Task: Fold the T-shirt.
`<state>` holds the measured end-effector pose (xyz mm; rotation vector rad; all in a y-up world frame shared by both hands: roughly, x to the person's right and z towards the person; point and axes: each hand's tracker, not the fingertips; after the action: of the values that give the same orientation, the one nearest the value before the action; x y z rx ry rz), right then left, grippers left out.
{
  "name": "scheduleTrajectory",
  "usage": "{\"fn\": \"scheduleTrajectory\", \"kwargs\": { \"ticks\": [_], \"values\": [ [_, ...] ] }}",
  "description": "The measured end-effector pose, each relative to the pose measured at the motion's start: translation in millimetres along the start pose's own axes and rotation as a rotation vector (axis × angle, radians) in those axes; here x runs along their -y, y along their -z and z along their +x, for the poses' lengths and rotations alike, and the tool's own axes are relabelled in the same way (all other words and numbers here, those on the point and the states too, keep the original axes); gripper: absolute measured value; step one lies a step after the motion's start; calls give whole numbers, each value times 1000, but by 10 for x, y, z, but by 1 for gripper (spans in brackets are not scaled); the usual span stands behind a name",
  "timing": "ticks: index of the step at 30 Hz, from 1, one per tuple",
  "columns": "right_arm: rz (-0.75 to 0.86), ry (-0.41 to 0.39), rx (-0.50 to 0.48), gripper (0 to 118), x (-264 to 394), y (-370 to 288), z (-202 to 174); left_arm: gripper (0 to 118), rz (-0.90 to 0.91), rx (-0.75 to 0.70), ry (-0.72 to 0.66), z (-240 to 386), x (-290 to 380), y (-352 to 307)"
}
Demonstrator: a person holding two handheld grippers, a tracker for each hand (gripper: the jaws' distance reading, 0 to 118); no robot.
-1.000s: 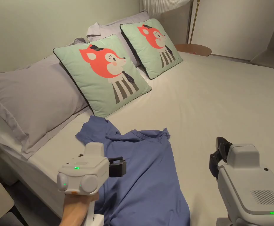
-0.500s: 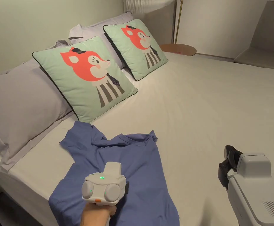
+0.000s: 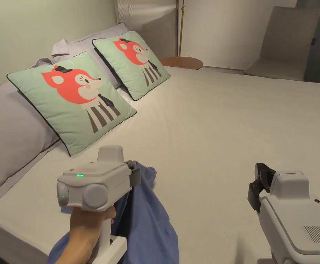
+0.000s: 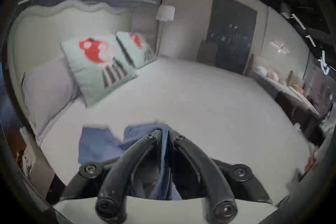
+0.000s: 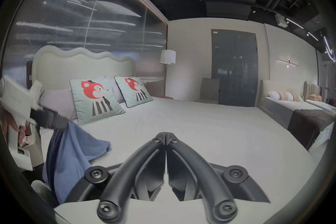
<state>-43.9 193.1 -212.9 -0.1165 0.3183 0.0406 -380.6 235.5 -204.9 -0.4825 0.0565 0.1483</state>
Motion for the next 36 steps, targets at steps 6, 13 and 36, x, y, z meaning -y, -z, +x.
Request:
{"fn": "scheduleTrajectory", "kwargs": {
  "ticks": [6, 13, 36],
  "values": [
    [29, 5, 85, 1, -76, -314, 363, 3, 130, 197, 100, 776, -686, -166],
    [54, 17, 233, 1, -124, -744, 985, 3, 216, 387, 219, 1877, -1133, -167],
    [-8, 31, 520, 1, 123, -1563, 1856, 3, -416, 501, 425, 3153, 1124, 1297]
  ]
}}
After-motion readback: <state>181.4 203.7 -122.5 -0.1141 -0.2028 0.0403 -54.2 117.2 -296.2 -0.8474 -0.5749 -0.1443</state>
